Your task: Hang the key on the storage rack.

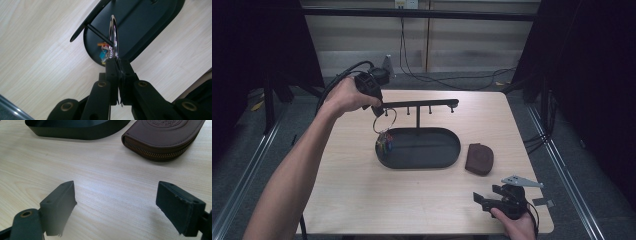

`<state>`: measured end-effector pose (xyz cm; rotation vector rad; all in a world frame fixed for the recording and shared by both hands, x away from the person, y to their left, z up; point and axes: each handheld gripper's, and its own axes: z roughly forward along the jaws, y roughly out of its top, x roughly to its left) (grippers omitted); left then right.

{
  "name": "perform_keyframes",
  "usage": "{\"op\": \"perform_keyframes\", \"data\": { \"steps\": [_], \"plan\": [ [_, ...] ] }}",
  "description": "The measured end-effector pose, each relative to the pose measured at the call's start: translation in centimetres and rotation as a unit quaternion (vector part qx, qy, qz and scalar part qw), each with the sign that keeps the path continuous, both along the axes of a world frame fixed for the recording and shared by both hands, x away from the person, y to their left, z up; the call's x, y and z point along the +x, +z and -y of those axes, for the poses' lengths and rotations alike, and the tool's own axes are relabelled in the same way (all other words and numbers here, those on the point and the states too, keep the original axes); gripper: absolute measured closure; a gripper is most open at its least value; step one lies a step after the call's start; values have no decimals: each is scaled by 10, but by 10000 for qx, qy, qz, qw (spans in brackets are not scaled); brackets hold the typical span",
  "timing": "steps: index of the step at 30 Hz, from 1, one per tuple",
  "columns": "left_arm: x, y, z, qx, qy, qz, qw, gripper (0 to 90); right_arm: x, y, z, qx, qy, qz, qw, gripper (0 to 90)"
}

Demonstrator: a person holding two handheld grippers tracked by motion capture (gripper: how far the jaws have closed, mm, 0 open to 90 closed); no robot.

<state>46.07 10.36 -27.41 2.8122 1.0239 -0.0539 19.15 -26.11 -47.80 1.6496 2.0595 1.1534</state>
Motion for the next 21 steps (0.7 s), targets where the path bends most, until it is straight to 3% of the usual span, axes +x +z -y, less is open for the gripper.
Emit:
{"op": "perform_keyframes", "data": {
  "steps": [8, 12, 15, 16, 21],
  "plan": [
    [5, -10, 3, 214, 101, 49, 9997, 879, 0, 0, -1, -6, 39, 5, 10000, 157],
    [6, -13, 2, 144, 187, 53, 9997, 879, 1, 0, -1, -13, 58, -15, 10000, 157],
    [6, -15, 2, 164, 175, -20, 9997, 878, 1, -1, -2, -30, 86, -19, 10000, 157],
    [5, -17, 4, 248, 159, -1, 9996, 876, 2, -1, -3, -48, 108, -20, 9999, 157],
    [4, -20, 5, 230, 165, 50, 9996, 871, 1, -1, -3, -56, 99, -1, 9999, 157]
  ]
}}
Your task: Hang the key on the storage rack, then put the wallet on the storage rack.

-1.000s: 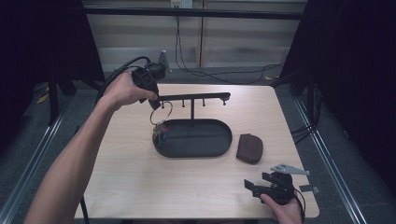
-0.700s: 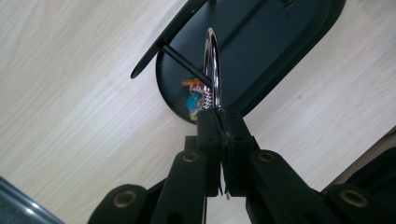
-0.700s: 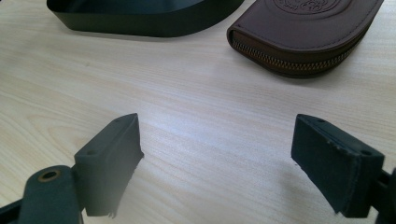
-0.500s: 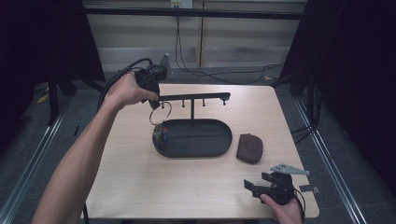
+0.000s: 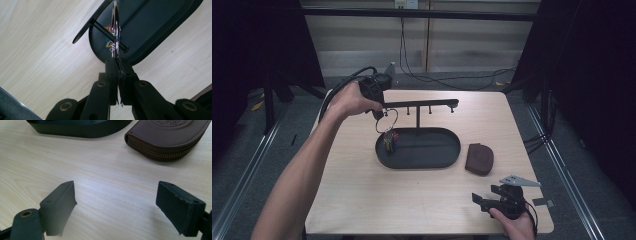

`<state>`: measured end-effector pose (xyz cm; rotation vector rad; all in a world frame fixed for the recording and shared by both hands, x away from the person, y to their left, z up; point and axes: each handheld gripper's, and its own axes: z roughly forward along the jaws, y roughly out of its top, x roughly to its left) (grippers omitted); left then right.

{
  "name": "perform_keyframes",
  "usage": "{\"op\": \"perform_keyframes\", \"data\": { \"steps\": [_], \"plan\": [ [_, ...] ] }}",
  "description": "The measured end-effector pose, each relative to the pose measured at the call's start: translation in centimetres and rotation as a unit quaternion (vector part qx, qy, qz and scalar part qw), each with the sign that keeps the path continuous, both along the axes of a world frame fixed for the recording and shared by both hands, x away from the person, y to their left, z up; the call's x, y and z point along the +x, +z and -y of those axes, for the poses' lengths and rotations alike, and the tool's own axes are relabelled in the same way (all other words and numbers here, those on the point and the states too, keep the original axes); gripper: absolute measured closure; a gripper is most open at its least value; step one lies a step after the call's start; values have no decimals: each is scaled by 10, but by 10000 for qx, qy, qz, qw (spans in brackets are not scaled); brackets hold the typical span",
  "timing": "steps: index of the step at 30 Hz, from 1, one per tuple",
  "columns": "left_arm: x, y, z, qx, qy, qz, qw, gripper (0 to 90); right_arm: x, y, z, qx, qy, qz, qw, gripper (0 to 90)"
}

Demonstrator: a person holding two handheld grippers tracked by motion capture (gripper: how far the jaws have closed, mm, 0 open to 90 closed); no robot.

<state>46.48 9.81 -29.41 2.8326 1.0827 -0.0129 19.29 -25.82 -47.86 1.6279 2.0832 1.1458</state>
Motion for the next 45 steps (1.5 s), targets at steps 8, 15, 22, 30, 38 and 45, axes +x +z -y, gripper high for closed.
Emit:
{"op": "perform_keyframes", "data": {
  "steps": [8, 15, 22, 30, 38, 45],
  "plan": [
    [-3, 1, -7, -19, -45, 76, 10000, 789, 2, -1, -2, -14, -13, -50, 10000, 157],
    [-11, 6, -8, -185, -72, 234, 9995, 669, 1, 0, 1, 24, -39, -12, 10000, 156],
    [-17, 6, -14, -600, -44, 147, 9981, 585, 0, 2, 3, 27, -81, -2, 10000, 157],
    [-25, 0, -28, -1218, 154, 143, 9923, 482, 0, 1, 4, 31, -101, 4, 9999, 156],
    [-40, -6, -51, -1615, 246, 371, 9859, 456, 0, 2, 3, 25, -123, -11, 9999, 156],
    [-59, -20, -59, -1780, 215, 497, 9825, 431, -1, 2, 5, 24, -171, 0, 9999, 156]
  ]
}}
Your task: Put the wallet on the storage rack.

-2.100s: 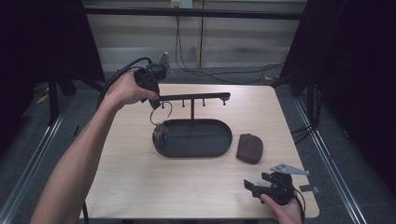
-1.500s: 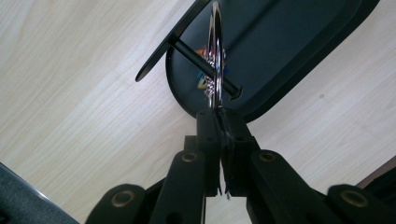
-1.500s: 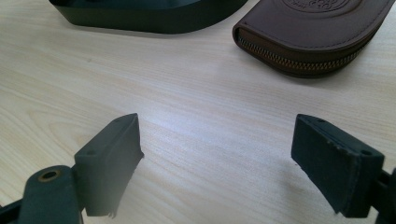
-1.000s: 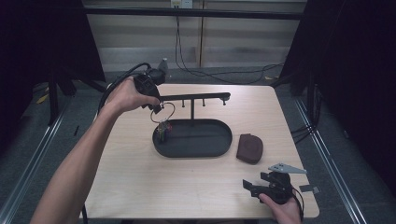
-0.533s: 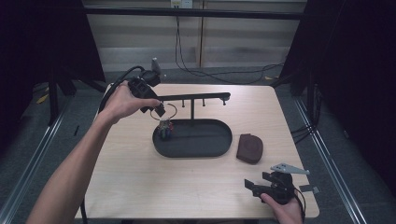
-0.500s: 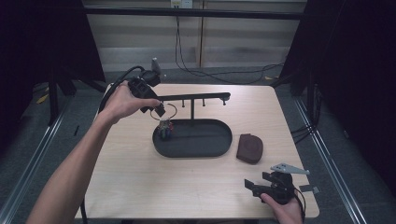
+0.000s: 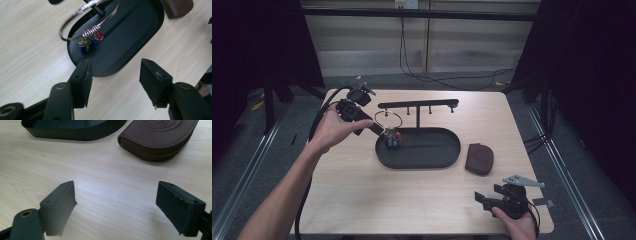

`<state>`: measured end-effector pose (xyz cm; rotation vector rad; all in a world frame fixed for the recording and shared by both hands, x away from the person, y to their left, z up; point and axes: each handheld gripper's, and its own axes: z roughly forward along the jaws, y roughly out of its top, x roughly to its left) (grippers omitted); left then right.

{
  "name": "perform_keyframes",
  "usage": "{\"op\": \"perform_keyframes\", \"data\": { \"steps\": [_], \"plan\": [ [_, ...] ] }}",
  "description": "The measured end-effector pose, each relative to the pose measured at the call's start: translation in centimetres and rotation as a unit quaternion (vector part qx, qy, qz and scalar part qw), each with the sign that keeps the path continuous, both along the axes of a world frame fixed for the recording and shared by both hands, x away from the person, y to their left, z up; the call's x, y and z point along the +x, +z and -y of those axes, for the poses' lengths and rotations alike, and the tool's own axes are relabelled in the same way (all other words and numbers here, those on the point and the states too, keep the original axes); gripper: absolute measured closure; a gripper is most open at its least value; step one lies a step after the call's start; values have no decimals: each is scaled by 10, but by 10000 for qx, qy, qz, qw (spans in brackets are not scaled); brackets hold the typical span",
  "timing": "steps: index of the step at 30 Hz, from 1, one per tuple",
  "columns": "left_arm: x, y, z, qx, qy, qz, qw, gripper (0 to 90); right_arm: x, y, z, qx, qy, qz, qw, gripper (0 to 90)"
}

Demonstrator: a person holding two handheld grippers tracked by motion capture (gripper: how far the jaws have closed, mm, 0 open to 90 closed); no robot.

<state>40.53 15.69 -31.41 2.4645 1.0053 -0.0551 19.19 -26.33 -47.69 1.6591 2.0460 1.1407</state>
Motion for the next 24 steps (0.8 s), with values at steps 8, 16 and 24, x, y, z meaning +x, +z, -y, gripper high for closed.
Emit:
{"op": "perform_keyframes", "data": {
  "steps": [8, 16, 24],
  "plan": [
    [-27, -5, -9, -385, 15, 201, 9991, 381, 0, 0, -1, -6, 17, -19, 10000, 157],
    [-46, -31, -31, -899, 136, 240, 9956, 373, 0, 0, 0, 7, -25, -12, 10000, 157],
    [-69, -60, -49, -1172, 360, 151, 9923, 359, 0, 0, 1, 35, -45, 2, 10000, 157]
  ]
}}
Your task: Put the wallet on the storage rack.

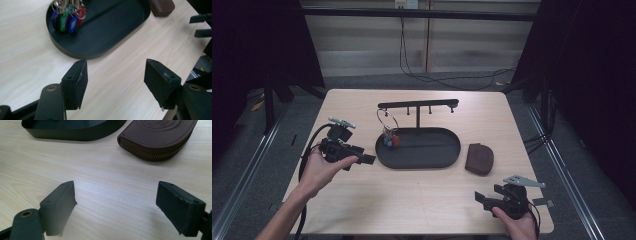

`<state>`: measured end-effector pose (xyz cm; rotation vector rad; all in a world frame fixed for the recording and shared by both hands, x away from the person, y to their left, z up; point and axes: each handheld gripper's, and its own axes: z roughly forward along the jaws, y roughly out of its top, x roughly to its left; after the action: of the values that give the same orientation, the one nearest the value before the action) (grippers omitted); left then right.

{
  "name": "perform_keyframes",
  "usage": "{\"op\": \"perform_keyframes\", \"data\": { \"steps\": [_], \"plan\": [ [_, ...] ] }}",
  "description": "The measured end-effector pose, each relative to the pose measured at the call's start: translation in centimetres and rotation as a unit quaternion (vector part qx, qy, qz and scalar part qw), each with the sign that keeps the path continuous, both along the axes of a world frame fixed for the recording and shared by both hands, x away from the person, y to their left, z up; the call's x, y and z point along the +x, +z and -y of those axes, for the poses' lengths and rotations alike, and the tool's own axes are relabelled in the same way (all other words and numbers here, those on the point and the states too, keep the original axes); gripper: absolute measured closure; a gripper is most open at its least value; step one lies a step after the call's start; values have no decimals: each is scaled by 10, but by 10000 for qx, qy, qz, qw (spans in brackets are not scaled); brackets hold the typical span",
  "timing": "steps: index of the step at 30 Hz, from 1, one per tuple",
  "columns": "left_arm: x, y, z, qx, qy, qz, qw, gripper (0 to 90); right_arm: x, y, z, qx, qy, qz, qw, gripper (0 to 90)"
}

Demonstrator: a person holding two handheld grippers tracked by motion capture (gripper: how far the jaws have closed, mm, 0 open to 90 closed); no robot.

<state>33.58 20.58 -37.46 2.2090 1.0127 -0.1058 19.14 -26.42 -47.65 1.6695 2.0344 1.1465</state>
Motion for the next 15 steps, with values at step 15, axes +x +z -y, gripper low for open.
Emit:
{"op": "perform_keyframes", "data": {
  "steps": [15],
  "plan": [
    [-31, -42, -24, -209, 112, 131, 9996, 272, 0, 1, -1, 65, 75, 35, 9999, 182]
  ]
}}
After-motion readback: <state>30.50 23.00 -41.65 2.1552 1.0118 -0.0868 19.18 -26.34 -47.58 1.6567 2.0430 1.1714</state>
